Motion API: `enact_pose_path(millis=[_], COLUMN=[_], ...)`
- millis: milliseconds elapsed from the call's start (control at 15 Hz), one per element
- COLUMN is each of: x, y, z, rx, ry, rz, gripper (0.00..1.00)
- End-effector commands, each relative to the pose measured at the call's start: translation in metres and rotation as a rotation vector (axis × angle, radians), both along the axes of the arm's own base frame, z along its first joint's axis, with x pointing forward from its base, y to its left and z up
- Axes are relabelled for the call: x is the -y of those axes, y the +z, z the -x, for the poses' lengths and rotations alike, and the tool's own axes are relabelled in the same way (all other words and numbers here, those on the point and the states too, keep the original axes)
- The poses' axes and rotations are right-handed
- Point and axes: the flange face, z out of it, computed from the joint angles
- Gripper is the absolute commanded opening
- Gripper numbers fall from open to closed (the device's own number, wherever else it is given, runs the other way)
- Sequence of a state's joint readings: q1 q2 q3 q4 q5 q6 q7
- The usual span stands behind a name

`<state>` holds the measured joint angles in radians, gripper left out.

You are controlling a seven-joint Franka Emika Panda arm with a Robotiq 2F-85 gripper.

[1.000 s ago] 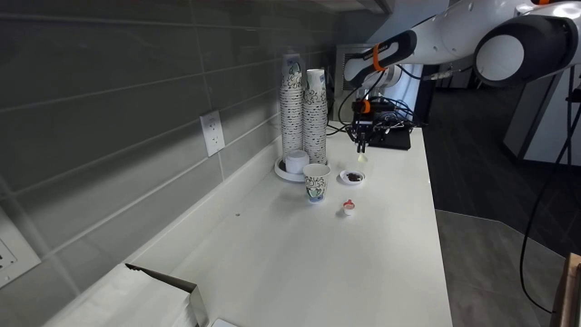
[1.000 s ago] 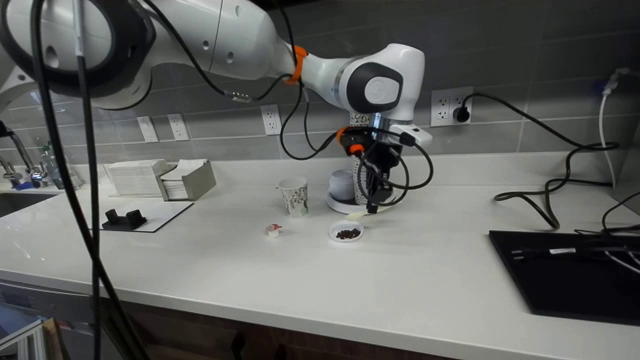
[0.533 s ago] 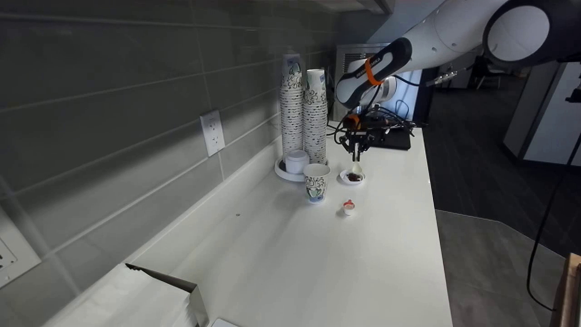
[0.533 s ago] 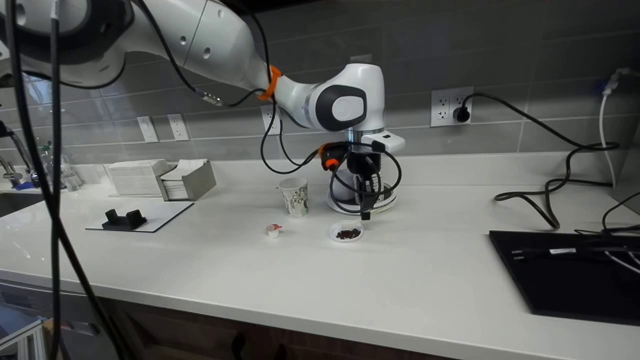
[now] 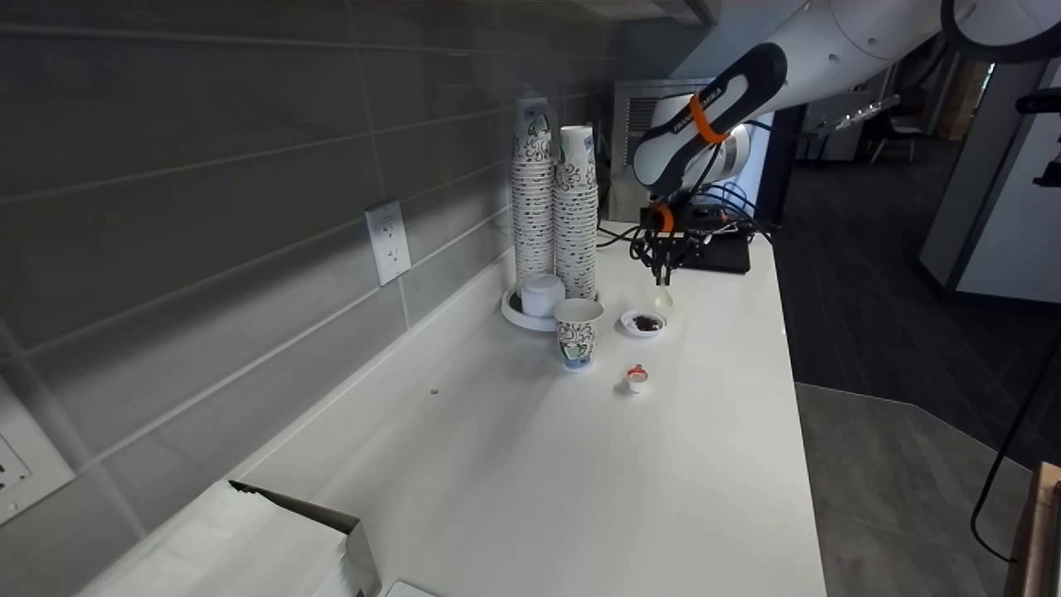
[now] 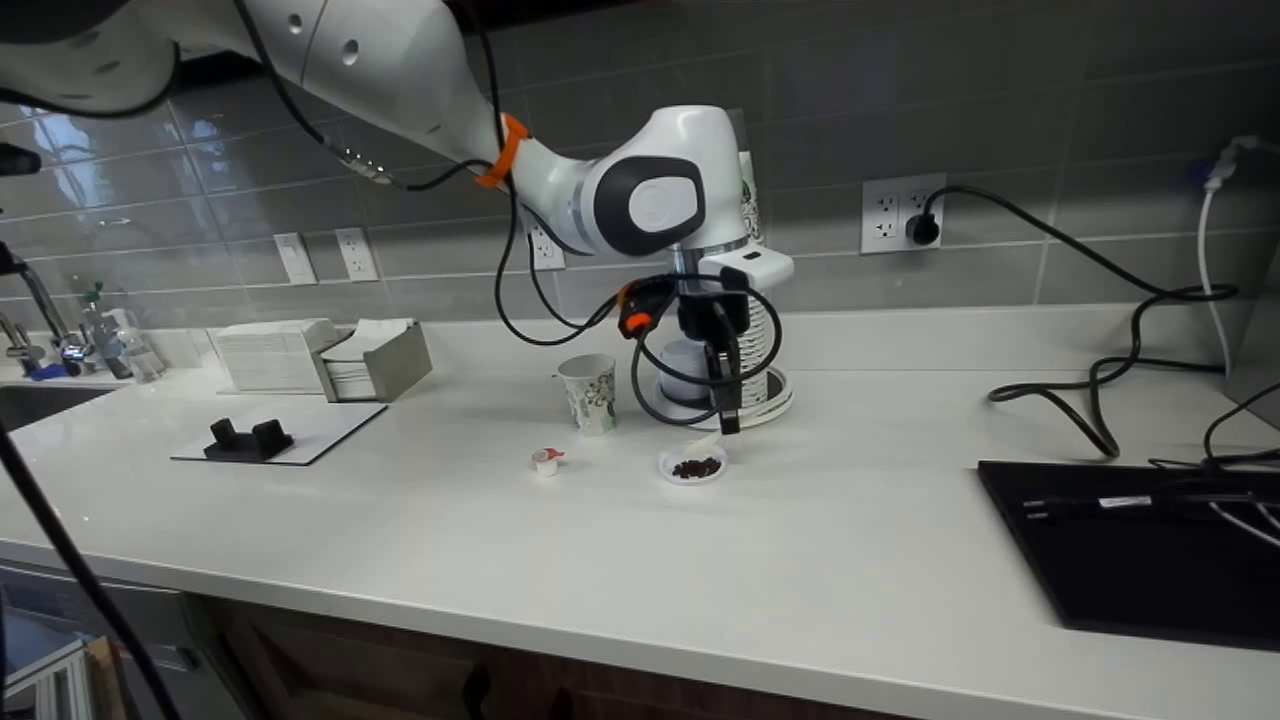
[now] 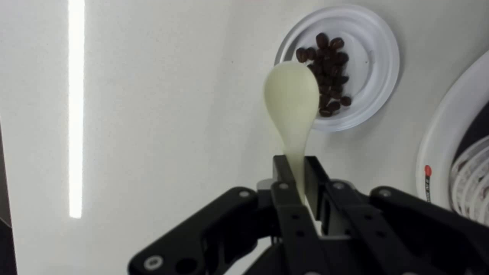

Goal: Use the spoon to scoop up the contents in the lid and put them inside the cup

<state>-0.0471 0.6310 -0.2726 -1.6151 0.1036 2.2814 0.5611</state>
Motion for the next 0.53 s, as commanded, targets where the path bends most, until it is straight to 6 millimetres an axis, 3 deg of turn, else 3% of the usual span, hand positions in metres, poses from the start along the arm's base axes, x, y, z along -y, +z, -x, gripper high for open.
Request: enact_pose_path(millis=[0, 133, 200, 467], x=[0.0012, 0.0008, 0.0008, -0.0043], y=[-0.0009, -0.0029, -0.0031, 0.0007], z=[-0.0006, -0.0008, -0.0008, -0.0020], rx=[-0.003, -0.005, -0.005, 0.005], ry=[0.000, 0.001, 0.001, -0.012], rz=[0.000, -0.001, -0.001, 0.052], gripper=[0.14, 0.14, 0.03, 0.03])
